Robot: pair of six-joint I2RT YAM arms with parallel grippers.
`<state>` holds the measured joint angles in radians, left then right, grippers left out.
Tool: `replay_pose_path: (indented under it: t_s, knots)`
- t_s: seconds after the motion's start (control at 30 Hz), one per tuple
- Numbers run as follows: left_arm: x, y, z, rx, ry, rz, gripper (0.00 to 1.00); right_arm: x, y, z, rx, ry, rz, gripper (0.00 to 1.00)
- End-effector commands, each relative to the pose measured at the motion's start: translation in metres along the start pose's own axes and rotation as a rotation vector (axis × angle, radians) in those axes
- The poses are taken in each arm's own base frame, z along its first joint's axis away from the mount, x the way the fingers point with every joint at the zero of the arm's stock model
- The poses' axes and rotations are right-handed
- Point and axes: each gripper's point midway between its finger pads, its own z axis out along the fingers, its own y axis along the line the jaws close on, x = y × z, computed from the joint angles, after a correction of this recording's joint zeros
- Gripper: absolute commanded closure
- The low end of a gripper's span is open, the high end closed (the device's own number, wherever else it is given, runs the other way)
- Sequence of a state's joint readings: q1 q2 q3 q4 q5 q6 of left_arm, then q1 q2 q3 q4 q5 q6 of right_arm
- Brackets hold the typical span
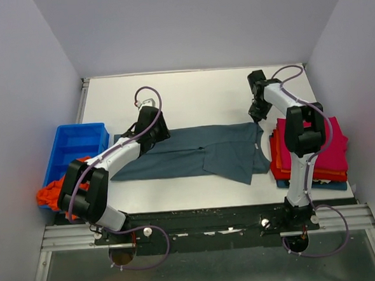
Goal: Fold and stack the t-shirts
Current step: Rotate the tshirt 90 degrees
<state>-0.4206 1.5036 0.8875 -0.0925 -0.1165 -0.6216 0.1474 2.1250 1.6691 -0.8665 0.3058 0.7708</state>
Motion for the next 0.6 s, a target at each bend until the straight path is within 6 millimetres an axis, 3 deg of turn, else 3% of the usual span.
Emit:
replay_pose_path:
  t_s: [0.0,0.2,0.3,0.37,0.57]
  knots:
    - [-0.004,0.003,0.003,-0.011,-0.017,0.024,0.44,-0.001,-0.002,0.001,0.018,0.013,-0.003,0.99]
    - [0.000,0.007,0.008,-0.027,-0.002,0.033,0.44,-0.026,0.007,0.005,0.044,-0.016,-0.005,0.99]
    - [0.000,0.013,0.011,-0.049,-0.003,0.032,0.44,-0.041,0.022,0.009,0.004,-0.022,0.004,0.99]
    - [0.001,0.021,0.015,-0.073,0.004,0.032,0.44,-0.049,0.037,0.010,-0.037,-0.024,0.007,0.99]
    - [-0.007,0.042,0.028,-0.135,0.016,0.000,0.45,-0.075,0.106,0.001,-0.296,-0.021,0.054,0.99]
